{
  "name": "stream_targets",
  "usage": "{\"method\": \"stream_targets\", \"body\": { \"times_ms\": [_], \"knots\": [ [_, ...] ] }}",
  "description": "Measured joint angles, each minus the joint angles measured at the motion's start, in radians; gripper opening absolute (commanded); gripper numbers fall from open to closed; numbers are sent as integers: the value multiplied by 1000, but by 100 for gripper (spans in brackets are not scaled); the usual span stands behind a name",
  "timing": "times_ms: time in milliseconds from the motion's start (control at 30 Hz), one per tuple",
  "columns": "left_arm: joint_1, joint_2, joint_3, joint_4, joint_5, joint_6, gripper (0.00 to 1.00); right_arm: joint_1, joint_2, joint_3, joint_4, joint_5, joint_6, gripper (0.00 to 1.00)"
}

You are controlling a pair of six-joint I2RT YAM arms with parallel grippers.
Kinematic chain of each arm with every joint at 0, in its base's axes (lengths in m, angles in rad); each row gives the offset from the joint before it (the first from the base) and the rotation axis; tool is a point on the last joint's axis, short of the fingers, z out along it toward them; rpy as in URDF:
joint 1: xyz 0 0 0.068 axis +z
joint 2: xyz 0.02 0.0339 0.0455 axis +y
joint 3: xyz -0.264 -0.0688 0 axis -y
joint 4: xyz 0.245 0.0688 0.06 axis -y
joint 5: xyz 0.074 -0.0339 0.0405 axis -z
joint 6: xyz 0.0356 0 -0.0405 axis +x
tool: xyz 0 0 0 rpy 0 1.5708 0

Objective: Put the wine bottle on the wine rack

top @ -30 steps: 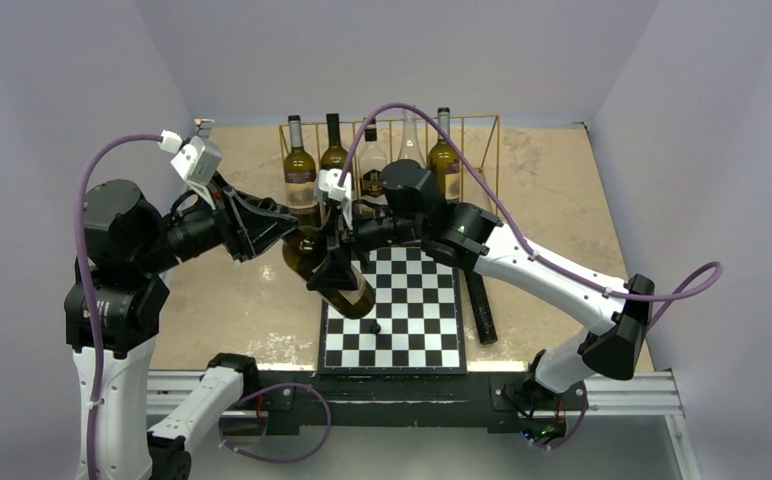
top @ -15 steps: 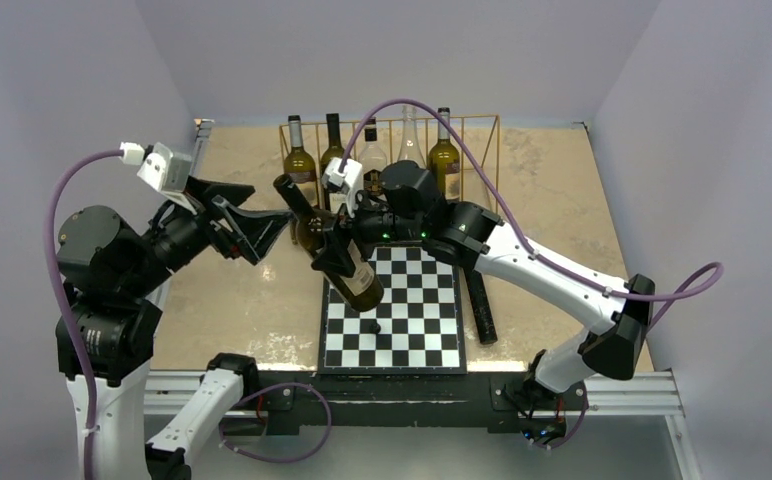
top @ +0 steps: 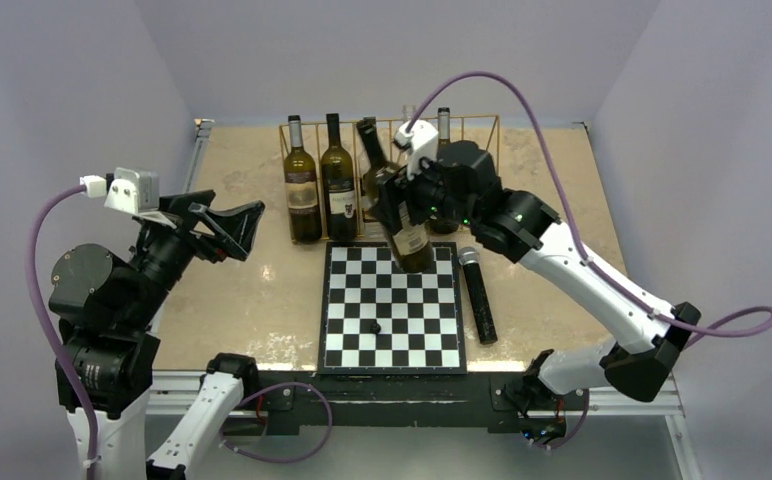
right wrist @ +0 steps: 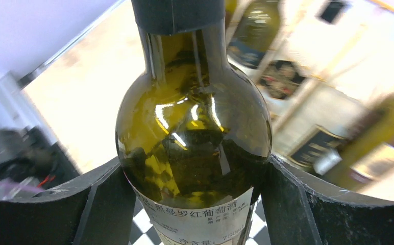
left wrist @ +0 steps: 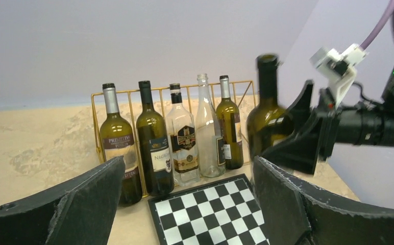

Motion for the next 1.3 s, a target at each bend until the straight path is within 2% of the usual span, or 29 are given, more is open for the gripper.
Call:
{"method": "stream_targets", "body": {
  "times_ms": [267, 467, 600, 967, 1300],
  "knots": [
    [0, -5, -73, -38, 10, 24, 99, -265, -154, -98, -10, 157, -3, 0],
    [0, -3, -114, -82, 25, 41, 99, -397, -179, -182, 19, 235, -8, 0],
    [0, -3, -114, -89, 37, 55, 99, -467, -124, -224, 65, 258, -4, 0],
    [0, 10, -131, -103, 39, 82, 99, -622, 149, -251, 286, 269, 45, 0],
    [0, 28, -131, -107, 35, 86, 99, -633, 266, -251, 401, 270, 75, 0]
  ]
}}
